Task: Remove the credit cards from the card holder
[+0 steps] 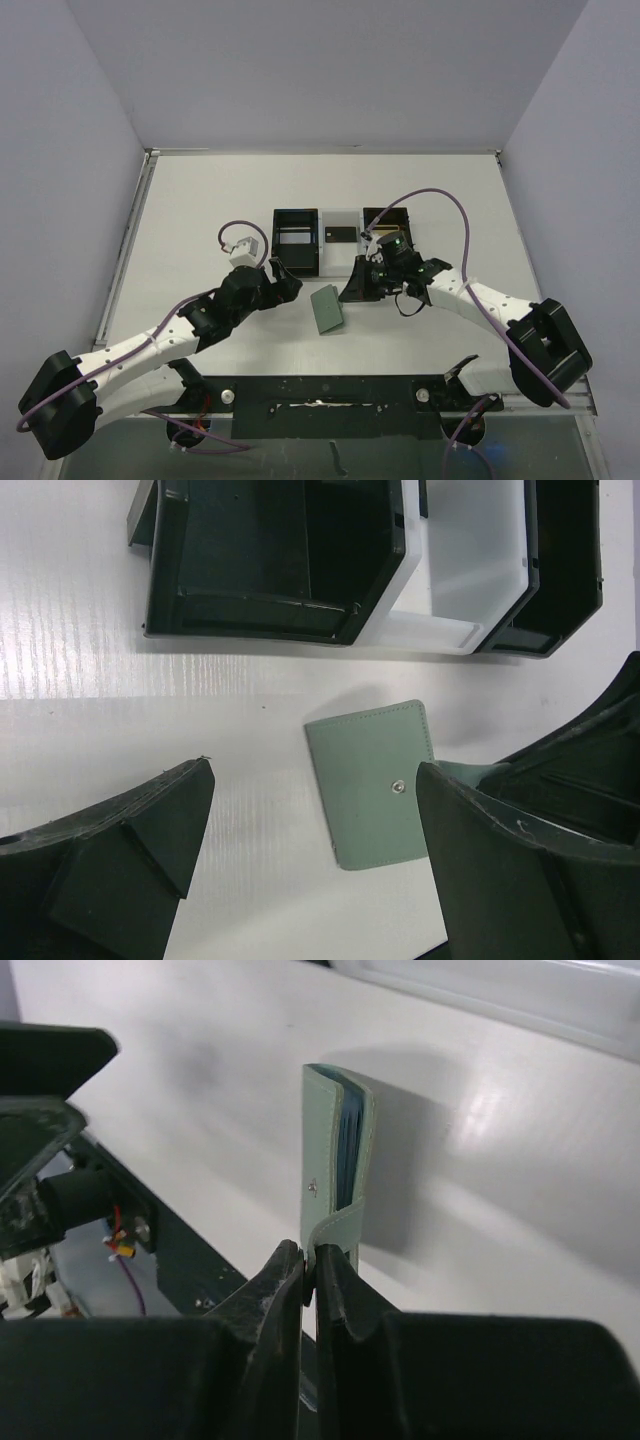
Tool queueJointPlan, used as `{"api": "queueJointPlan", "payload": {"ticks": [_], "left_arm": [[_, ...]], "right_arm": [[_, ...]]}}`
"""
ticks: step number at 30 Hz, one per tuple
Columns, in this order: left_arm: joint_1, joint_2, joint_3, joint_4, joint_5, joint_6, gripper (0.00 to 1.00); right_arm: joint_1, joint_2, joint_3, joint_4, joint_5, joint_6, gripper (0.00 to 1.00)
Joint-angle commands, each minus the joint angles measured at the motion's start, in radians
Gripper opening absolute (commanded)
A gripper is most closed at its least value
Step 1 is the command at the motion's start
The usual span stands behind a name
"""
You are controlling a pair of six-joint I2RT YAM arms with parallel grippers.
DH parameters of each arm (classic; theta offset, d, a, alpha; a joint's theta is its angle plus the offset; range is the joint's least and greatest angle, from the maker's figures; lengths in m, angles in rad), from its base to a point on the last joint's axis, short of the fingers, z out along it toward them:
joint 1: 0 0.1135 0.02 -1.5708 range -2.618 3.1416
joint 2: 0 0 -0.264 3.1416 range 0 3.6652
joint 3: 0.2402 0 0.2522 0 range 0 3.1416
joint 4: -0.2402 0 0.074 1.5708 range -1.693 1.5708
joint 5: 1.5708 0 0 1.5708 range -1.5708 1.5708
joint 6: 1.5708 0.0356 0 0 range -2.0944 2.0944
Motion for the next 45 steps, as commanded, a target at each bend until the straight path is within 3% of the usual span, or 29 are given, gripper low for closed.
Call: {"api": "queueJointPlan", "payload": {"ticks": [1,8,15,21,35,40,45], "left_arm": [[0.007,-0.02,0.071,-0.01,-0.022,0.009,0.84],[0.01,-0.052,0.08,-0.048,-0.051,0.007,0.84],[0.011,-0.088,0.056,-0.071,-0.051,-0.02,0.84],[0.018,-0.108,0.057,-0.112,-0.056,-0.006,0.83],[0.028,-0.056,0.046,-0.045,0.05,-0.008,0.81],[0.028,-0.044,0.043,-0.013,0.091,0.006,0.77],[0.036,-0.01,0.034,0.052,0.176,0.019,0.74]], "right_arm": [[0.03,-0.004,0.055,0.131,-0.163,0.023,0.0],[0.078,0.07,0.107,0.196,-0.178,0.14,0.01],[0.111,0.143,0.165,0.134,-0.134,0.117,0.01],[0.113,0.091,0.178,0.152,-0.154,0.137,0.0],[0.124,0.05,0.15,0.121,-0.115,0.166,0.0],[0.024,-0.026,0.102,0.1,-0.054,0.164,0.0],[-0.141,-0.104,-0.081,0.07,-0.063,0.156,0.0]]}}
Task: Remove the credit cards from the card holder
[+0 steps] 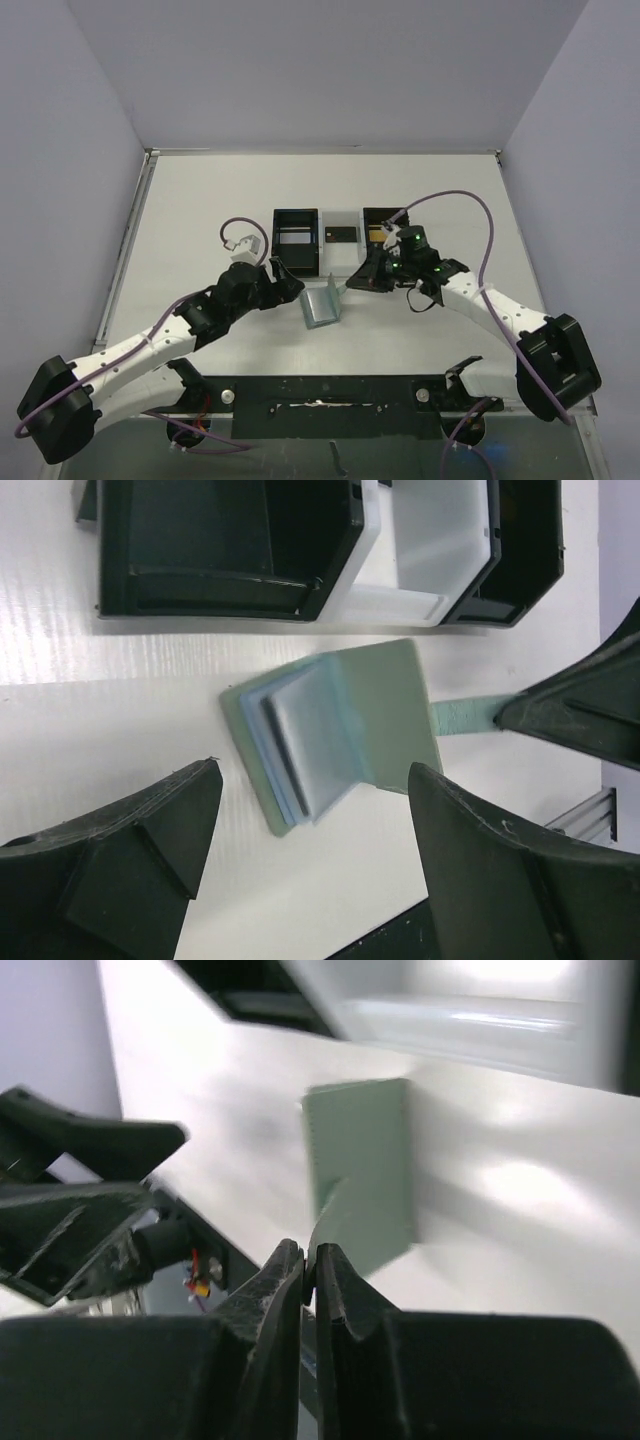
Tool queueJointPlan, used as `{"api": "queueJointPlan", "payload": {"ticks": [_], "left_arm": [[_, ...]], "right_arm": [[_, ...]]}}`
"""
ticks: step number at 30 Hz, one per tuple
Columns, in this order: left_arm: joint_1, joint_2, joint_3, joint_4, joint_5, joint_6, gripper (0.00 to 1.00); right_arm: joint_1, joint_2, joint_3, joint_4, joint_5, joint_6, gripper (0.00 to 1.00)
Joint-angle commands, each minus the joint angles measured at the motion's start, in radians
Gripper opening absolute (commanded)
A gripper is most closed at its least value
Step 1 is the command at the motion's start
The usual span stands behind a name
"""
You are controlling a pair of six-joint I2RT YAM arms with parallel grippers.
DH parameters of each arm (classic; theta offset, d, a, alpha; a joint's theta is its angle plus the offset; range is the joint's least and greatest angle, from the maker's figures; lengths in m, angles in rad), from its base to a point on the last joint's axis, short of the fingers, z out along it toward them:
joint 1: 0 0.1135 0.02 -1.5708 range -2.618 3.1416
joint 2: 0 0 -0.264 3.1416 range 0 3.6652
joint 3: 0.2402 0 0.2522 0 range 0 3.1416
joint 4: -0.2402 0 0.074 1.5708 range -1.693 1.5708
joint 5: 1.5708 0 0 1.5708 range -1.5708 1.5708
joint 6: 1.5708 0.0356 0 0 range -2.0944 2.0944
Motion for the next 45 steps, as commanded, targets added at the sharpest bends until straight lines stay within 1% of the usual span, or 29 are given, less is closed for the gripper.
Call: {"api": "queueJointPlan", "payload": {"ticks": [1,3,6,10,15,19,24,27,31,35,38,40,44,45], "left_arm": [[0.014,0.038,0.002,0.134,0.111,0.03,0.74],[0.016,0.074,0.01,0.167,0.173,0.049,0.71],[0.016,0.146,0.038,0.216,0.265,0.072,0.67],[0.015,0.271,0.093,0.243,0.34,0.107,0.62],[0.012,0.383,0.159,0.205,0.391,0.145,0.62],[0.006,0.399,0.171,0.253,0.416,0.135,0.62],[0.007,0.428,0.19,0.229,0.414,0.153,0.62],[0.004,0.44,0.176,0.264,0.424,0.151,0.62],[0.004,0.472,0.174,0.271,0.435,0.148,0.62],[0.001,0.456,0.171,0.27,0.407,0.156,0.62],[0.0,0.43,0.171,0.242,0.346,0.164,0.62],[0.002,0.417,0.167,0.251,0.34,0.165,0.62],[0.005,0.464,0.167,0.291,0.423,0.173,0.61],[0.0,0.489,0.171,0.302,0.454,0.174,0.58]], "right_arm": [[-0.117,-0.073,-0.154,-0.02,0.002,-0.003,0.0],[-0.127,-0.102,-0.251,-0.014,0.005,0.005,0.0],[-0.129,-0.137,-0.355,0.06,-0.022,0.042,0.01],[-0.133,-0.153,-0.374,0.068,0.002,0.043,0.02],[-0.139,-0.118,-0.39,0.073,0.013,0.036,0.02],[-0.14,-0.091,-0.389,0.082,0.006,0.023,0.02],[-0.14,-0.074,-0.368,0.067,0.013,0.001,0.02],[-0.14,-0.065,-0.359,0.066,0.009,-0.006,0.02],[-0.14,-0.057,-0.35,0.069,0.003,-0.009,0.02],[-0.14,-0.061,-0.35,0.072,0.001,-0.008,0.03],[-0.14,-0.059,-0.35,0.072,0.004,-0.006,0.03],[-0.14,-0.058,-0.348,0.07,0.002,-0.006,0.03],[-0.14,-0.06,-0.343,0.071,0.005,-0.005,0.03],[-0.14,-0.059,-0.342,0.072,0.005,-0.004,0.03]]}}
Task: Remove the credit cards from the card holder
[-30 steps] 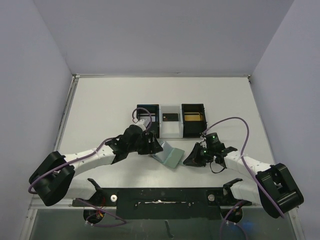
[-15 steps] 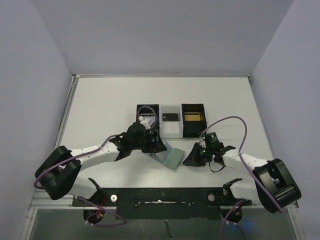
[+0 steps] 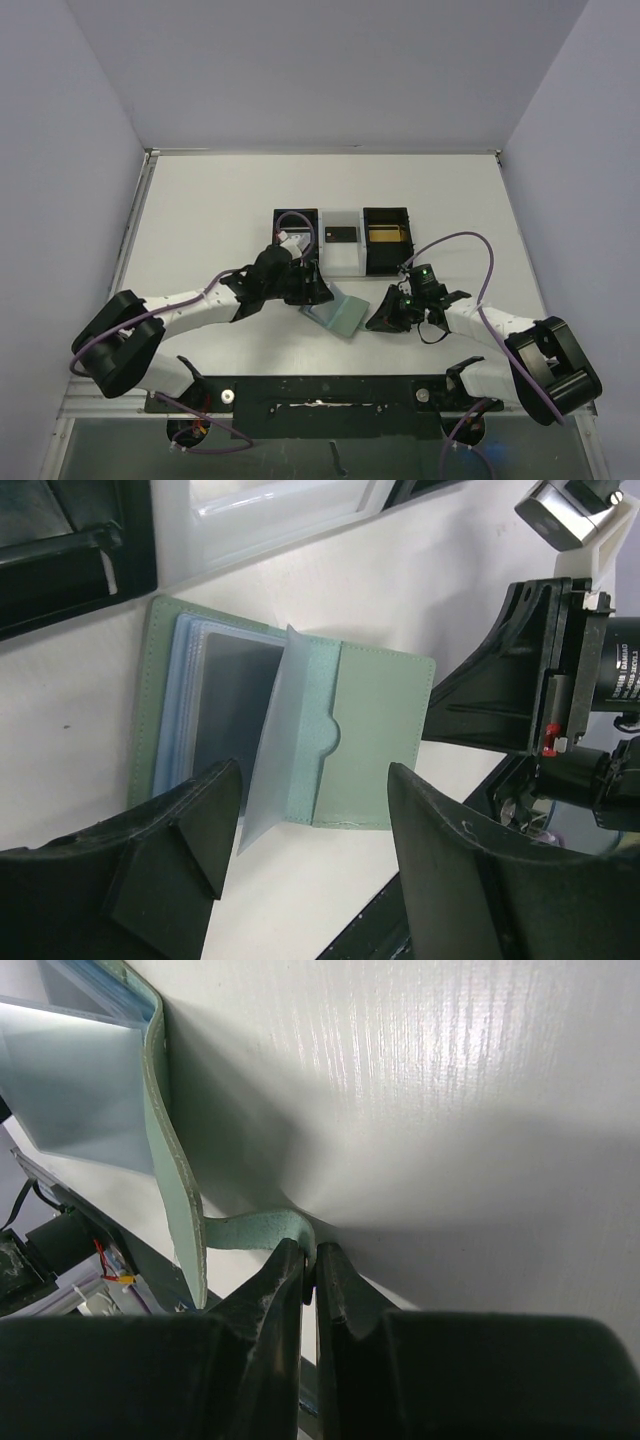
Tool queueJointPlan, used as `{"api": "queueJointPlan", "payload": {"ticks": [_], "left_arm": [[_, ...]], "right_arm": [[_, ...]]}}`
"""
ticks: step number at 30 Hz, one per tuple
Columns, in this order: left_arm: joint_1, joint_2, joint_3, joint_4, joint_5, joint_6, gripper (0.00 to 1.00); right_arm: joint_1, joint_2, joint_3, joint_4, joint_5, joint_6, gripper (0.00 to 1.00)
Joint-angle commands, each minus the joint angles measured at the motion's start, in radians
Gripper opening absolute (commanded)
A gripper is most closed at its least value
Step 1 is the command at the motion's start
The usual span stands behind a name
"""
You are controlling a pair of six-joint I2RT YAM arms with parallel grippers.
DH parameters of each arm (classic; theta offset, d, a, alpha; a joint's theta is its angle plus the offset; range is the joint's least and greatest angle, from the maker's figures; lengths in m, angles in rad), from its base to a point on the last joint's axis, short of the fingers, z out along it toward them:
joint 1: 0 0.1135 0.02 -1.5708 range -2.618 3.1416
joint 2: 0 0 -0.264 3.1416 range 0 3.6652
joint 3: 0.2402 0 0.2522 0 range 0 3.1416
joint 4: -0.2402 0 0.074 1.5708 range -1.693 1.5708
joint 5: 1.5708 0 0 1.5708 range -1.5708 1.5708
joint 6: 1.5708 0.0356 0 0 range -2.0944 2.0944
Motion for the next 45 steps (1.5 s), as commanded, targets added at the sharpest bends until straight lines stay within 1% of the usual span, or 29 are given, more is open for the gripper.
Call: {"api": "queueJointPlan", "payload": {"ticks": [1,3,7,8,11,13,14,16,17,19,24,27,29,30,32,36,39,40,42,45], "left_arm": [[-0.017,0.057,0.031,0.101,0.108,0.024,0.54],[-0.039,0.082,0.04,0.149,0.143,0.018,0.47],[-0.07,0.103,0.061,0.216,0.191,0.006,0.28],[-0.075,0.108,0.064,0.229,0.197,0.004,0.25],[-0.083,0.128,0.066,0.254,0.223,0.001,0.24],[-0.085,0.15,0.066,0.271,0.257,-0.005,0.22],[-0.087,0.159,0.066,0.282,0.265,-0.007,0.22],[-0.09,0.185,0.072,0.277,0.274,-0.01,0.3],[-0.091,0.197,0.072,0.269,0.27,-0.014,0.34],[-0.091,0.216,0.065,0.264,0.244,-0.025,0.38],[-0.092,0.251,0.058,0.27,0.244,-0.025,0.41],[-0.095,0.265,0.061,0.27,0.251,-0.019,0.41],[-0.096,0.271,0.066,0.25,0.245,-0.006,0.42],[-0.097,0.272,0.07,0.234,0.237,0.002,0.42],[-0.096,0.269,0.071,0.22,0.231,0.006,0.43],[-0.096,0.251,0.06,0.225,0.221,-0.001,0.43],[-0.097,0.224,0.063,0.198,0.204,0.009,0.43],[-0.097,0.203,0.066,0.17,0.179,0.024,0.43],[-0.097,0.134,0.058,0.088,0.065,0.044,0.43],[-0.09,0.006,0.007,0.058,-0.072,0.044,0.44]], "right_arm": [[-0.007,0.004,0.045,0.036,-0.002,-0.01,0.03],[-0.006,0.01,0.046,0.038,0.005,-0.007,0.03],[-0.007,0.002,0.051,0.036,0.025,0.004,0.04],[-0.006,-0.002,0.054,0.033,0.031,0.005,0.05],[-0.006,-0.016,0.074,0.013,0.049,0.004,0.07],[-0.006,-0.036,0.093,-0.007,0.065,0.003,0.12],[-0.006,-0.048,0.1,-0.02,0.074,0.003,0.14],[-0.007,-0.074,0.119,-0.05,0.096,0.002,0.21],[-0.006,-0.087,0.13,-0.067,0.107,0.001,0.23],[-0.007,-0.114,0.157,-0.103,0.131,-0.004,0.25],[-0.008,-0.186,0.242,-0.205,0.181,-0.021,0.31],[-0.008,-0.197,0.285,-0.173,0.148,-0.068,0.35],[-0.007,-0.159,0.307,-0.152,0.109,-0.069,0.35],[-0.001,-0.136,0.31,-0.122,0.08,-0.057,0.32],[0.025,-0.079,0.309,-0.055,0.054,-0.024,0.29],[0.113,0.045,0.347,-0.004,0.093,-0.017,0.28],[0.161,0.15,0.373,-0.02,0.149,-0.01,0.26],[0.173,0.173,0.373,-0.028,0.182,-0.012,0.26],[0.189,0.209,0.371,-0.058,0.251,-0.022,0.26],[0.206,0.246,0.368,-0.061,0.262,-0.038,0.27]]}}
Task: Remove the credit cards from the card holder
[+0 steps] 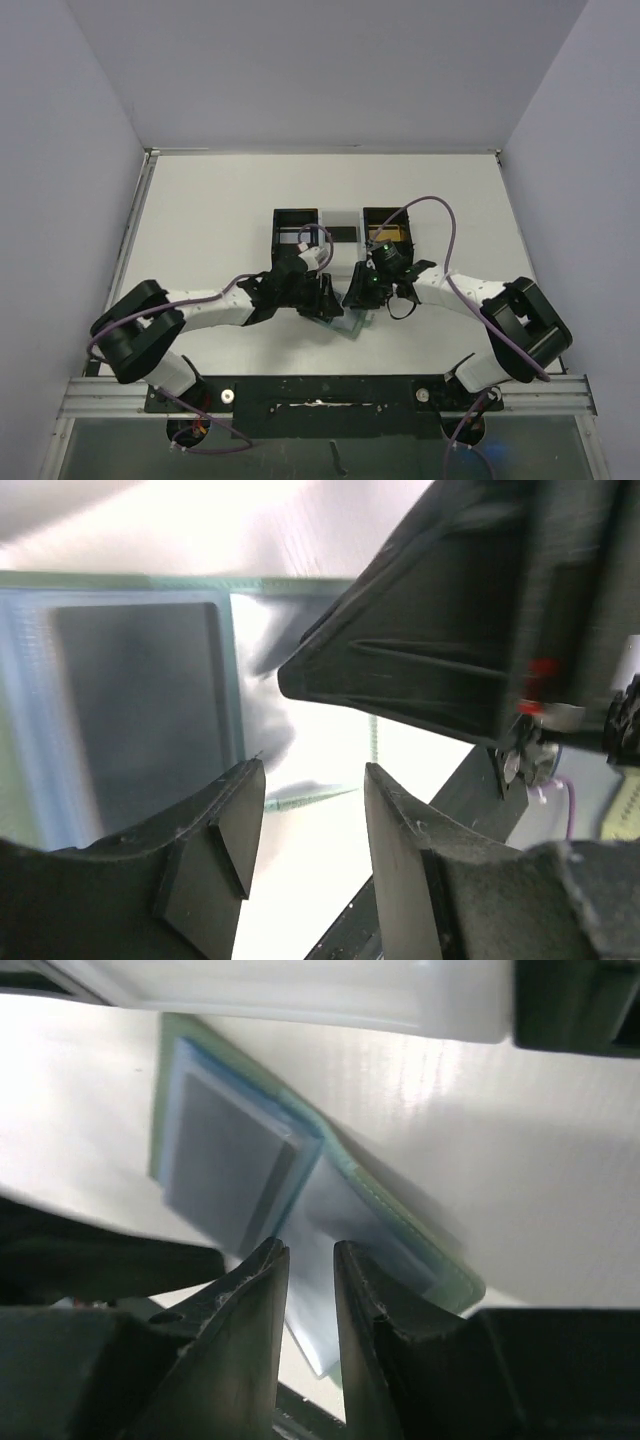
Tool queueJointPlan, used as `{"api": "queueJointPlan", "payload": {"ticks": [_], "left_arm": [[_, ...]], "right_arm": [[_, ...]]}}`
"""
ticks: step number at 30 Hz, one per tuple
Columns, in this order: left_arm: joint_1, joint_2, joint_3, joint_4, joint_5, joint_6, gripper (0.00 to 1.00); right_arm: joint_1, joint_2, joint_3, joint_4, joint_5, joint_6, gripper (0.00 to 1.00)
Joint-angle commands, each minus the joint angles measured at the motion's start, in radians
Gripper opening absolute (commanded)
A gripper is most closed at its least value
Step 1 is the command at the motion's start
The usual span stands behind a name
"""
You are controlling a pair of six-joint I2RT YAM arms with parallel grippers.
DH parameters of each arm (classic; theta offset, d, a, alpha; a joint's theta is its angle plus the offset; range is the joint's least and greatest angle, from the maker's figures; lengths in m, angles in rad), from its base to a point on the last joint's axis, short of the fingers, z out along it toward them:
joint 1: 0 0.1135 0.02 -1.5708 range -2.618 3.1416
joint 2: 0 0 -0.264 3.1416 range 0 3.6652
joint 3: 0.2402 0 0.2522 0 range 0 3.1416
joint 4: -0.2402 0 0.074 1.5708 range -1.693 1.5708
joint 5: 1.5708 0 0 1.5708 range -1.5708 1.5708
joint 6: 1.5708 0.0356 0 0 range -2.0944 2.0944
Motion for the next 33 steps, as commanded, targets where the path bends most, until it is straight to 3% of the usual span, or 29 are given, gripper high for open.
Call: {"api": "queueJointPlan", "payload": {"ticks": [1,5,9,11,20,26,28,33], "left_arm": [[0.009,-0.206,-0.043,-0.052,-0.217,0.03,0.45],[0.045,-0.303,-0.097,-0.101,-0.316,0.004,0.54],[0.142,-0.274,-0.105,-0.094,-0.202,0.021,0.55],[0.181,-0.249,-0.092,-0.066,-0.117,0.041,0.48],[0.186,-0.102,-0.03,-0.032,0.1,0.113,0.38],[0.153,-0.061,-0.043,-0.045,0.115,0.127,0.2],[0.134,-0.071,-0.052,-0.041,0.108,0.118,0.19],[0.095,-0.09,-0.089,0.013,0.087,0.062,0.18]], "right_arm": [[0.028,0.031,0.035,0.005,0.088,-0.019,0.28],[0.064,0.066,0.066,-0.035,0.137,-0.028,0.32],[0.083,0.073,0.081,-0.041,0.179,-0.019,0.34],[0.091,0.069,0.078,-0.024,0.209,-0.022,0.34],[0.092,0.077,0.075,0.031,0.213,-0.025,0.37],[0.092,0.081,0.084,0.046,0.207,-0.022,0.37],[0.094,0.085,0.094,0.042,0.198,-0.025,0.38],[0.101,0.075,0.097,0.031,0.178,-0.043,0.51]]}}
